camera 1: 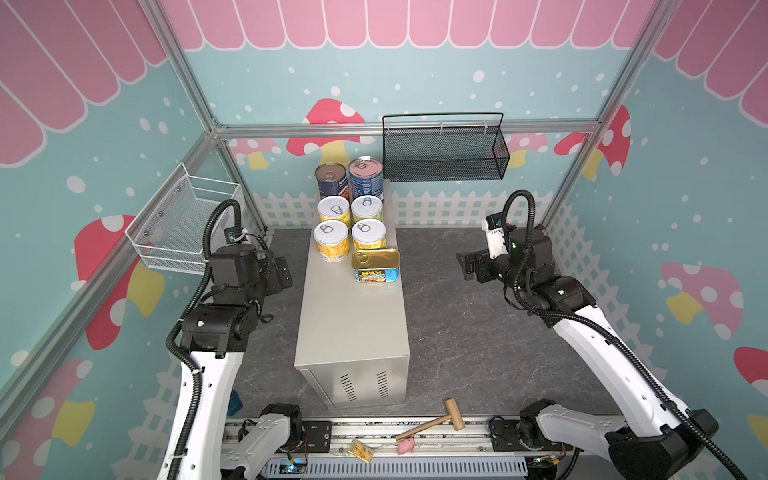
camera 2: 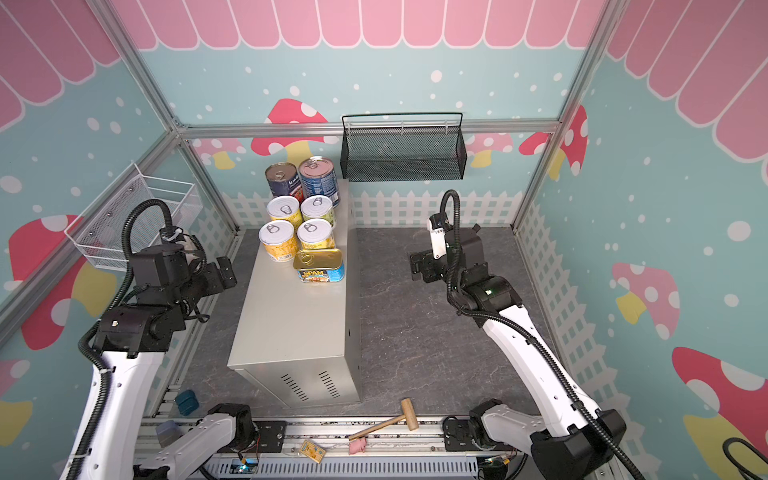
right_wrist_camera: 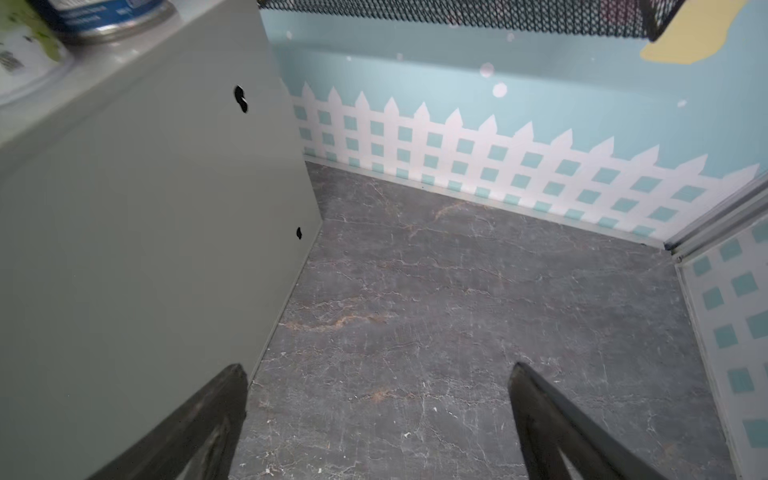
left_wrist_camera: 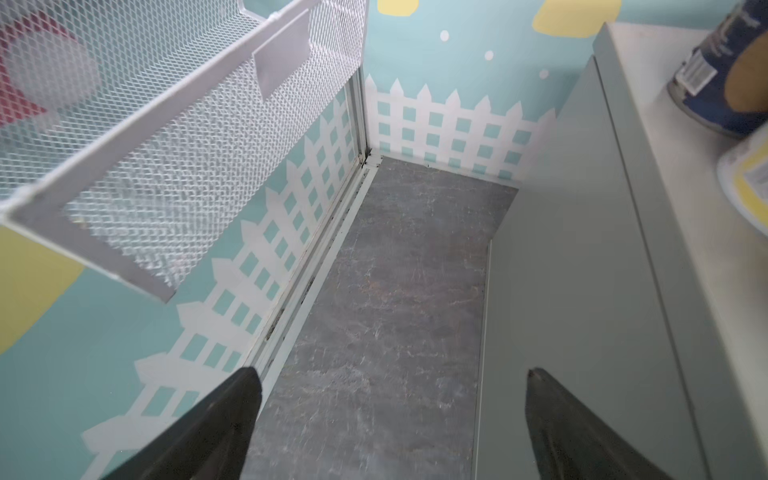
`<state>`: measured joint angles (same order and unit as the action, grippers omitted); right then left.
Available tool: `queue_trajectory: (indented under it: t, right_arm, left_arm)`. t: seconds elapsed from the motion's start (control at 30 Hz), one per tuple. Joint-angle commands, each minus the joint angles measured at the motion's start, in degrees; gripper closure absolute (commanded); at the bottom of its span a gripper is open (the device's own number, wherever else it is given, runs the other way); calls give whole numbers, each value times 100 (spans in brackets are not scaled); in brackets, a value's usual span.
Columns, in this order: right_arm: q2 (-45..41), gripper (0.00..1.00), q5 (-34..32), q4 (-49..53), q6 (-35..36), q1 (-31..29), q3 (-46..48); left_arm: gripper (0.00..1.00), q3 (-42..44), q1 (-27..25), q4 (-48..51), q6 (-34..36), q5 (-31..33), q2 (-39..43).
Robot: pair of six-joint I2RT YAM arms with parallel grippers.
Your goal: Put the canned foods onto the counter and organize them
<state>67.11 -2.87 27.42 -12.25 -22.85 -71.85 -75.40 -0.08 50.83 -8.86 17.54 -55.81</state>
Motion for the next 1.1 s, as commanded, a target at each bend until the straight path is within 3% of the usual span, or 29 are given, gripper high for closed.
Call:
queue_trajectory:
  t: [0.0, 0.3, 0.5, 0.63, 0.87, 1.07]
  right_arm:
    - [121, 1, 140, -330, -32, 250, 312]
    - [95, 1, 40, -1812, 51, 727, 1975]
    - [202, 1, -388, -2826, 263, 772, 2902]
    - [232, 1, -726, -4221, 774, 791, 3886]
    - [412, 1, -1290, -6115, 1325, 850, 4931]
    - [887, 1, -1404, -8324, 1457, 905, 5774]
  left_arm:
    - [1, 477, 256, -881, -146, -513, -42]
    - [1, 2118, 386, -2796, 235, -998, -167]
    - [1, 3144, 408, -3948, 8, -608, -211]
    - [1, 3861, 470, -4969, -55, -373, -254]
    - [1, 4650, 473, -6006, 28, -635, -541]
    - [1, 4759, 461, -6815, -216, -691, -1576]
